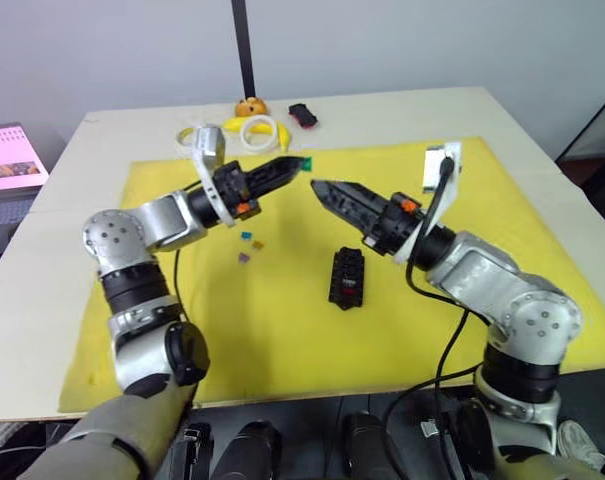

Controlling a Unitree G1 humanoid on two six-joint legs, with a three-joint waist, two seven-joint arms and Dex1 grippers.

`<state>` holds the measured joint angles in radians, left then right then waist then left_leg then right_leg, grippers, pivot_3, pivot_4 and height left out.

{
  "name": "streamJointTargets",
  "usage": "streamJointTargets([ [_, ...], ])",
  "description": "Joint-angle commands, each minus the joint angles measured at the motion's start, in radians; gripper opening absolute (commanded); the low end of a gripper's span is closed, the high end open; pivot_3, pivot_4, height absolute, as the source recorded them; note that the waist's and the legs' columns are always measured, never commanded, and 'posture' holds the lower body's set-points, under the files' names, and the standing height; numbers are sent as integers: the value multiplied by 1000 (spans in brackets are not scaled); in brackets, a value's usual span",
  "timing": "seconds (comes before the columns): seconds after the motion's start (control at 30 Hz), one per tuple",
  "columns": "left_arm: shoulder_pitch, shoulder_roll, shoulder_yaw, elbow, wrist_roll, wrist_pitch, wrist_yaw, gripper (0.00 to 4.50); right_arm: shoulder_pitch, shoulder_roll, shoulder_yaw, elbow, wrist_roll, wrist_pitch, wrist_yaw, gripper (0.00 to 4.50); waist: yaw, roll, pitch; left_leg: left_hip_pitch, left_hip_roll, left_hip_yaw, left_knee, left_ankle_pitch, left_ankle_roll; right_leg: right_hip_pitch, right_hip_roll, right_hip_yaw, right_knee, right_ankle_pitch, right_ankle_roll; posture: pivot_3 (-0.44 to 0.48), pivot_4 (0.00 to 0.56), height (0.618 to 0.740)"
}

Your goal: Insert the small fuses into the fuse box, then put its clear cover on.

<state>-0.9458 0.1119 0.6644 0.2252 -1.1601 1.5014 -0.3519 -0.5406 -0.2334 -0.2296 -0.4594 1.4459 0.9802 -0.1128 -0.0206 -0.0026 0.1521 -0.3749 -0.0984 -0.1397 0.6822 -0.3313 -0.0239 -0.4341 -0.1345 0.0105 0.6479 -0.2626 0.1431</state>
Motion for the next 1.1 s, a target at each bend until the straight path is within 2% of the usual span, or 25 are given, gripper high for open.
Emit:
streamJointTargets([
  [0.03, -9, -27, 34, -29, -117, -8, 88, 27, -27, 33, 4, 6, 74, -81, -97, 4500, 1, 0, 0, 0, 0, 0, 0, 0, 0, 0, 0, 0, 0, 0, 0, 0, 150, 740],
  [0.23, 10, -47, 8, -21, -243, -47, 196, 27, -37, 52, 20, 33, 109, -166, -160, 4500, 2, 0, 0, 0, 0, 0, 0, 0, 0, 0, 0, 0, 0, 0, 0, 0, 150, 740],
  [0.33, 25, -40, -19, -13, -281, -70, 215, 0, -38, 41, 41, 34, 104, -180, -162, 3567, 1, 0, 0, 0, 0, 0, 0, 0, 0, 0, 1, 1, 0, 0, 0, 0, 150, 740],
  [0.43, 35, -28, -48, 3, -300, -95, 216, 0, -38, 31, 58, 24, 105, -190, -154, 2148, 1, 0, 0, 0, 0, 0, 0, 0, 0, 0, 1, 1, 0, 0, 0, 0, 150, 740],
  [1.1, 62, 19, -190, 3, -458, -212, 284, 0, -50, -15, 96, 20, 121, -237, -145, 2148, 2, 0, 0, 0, 0, 1, 0, 0, 0, 0, 1, 1, 0, 0, 0, 0, 150, 740],
])
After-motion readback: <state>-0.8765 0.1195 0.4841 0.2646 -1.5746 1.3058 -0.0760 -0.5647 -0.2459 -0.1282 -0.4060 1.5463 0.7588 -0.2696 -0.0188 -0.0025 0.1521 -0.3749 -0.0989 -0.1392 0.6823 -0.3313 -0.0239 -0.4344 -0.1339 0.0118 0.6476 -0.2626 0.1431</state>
